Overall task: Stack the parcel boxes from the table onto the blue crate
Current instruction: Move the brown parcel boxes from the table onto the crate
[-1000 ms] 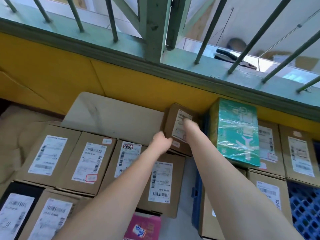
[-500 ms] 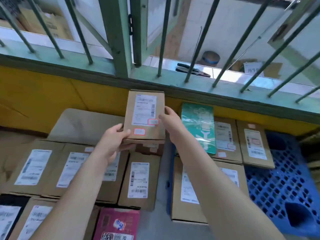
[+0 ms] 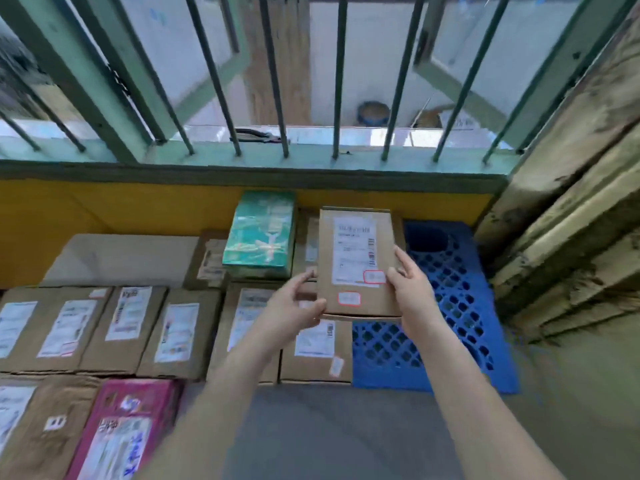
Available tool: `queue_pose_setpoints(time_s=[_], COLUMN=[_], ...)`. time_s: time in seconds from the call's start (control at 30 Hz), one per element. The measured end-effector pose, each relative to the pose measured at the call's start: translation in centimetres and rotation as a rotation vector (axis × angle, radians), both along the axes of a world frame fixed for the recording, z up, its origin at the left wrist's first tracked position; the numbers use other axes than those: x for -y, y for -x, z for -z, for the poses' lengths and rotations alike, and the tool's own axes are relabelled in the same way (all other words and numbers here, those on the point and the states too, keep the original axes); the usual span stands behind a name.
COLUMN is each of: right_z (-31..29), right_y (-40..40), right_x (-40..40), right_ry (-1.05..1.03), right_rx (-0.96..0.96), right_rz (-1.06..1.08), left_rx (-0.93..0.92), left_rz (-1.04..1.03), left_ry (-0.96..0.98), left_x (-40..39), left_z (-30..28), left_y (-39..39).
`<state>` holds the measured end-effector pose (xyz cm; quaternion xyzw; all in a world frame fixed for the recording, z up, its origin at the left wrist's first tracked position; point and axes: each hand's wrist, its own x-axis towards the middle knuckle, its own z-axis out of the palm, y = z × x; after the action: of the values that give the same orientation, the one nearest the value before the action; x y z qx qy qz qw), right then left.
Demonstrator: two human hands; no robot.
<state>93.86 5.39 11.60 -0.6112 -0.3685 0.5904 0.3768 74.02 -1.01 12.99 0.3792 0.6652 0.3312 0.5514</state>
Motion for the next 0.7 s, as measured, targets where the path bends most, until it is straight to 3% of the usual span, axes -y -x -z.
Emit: queue_pose_setpoints(time_s=[0.13,0.3,0.47,0.7], right_z=[3.2,5.7,8.5,9.7], right_y=[-7.0,-9.5,-9.1,-8.5], right_x=[2.5,4.5,5.3,6.1], right_ry=[0.033,0.075,0.096,0.128], right_rx=[0.168,0.294,0.444,0.571], right_rz=[-0.043,-0.114,-0.247,-0.342], left_rx=[-0.266,-0.615,-0.792,-1.086], left_rz=[0.178,0.396,0.696,0.798], left_ry=[0.002,-0.104,-0.077,-0.109], left_x=[1.8,3.7,5.4,6.4], left_z=[3.5,6.0,8.3,10.4], left_y=[-4.9,-7.2,-8.5,-9.0])
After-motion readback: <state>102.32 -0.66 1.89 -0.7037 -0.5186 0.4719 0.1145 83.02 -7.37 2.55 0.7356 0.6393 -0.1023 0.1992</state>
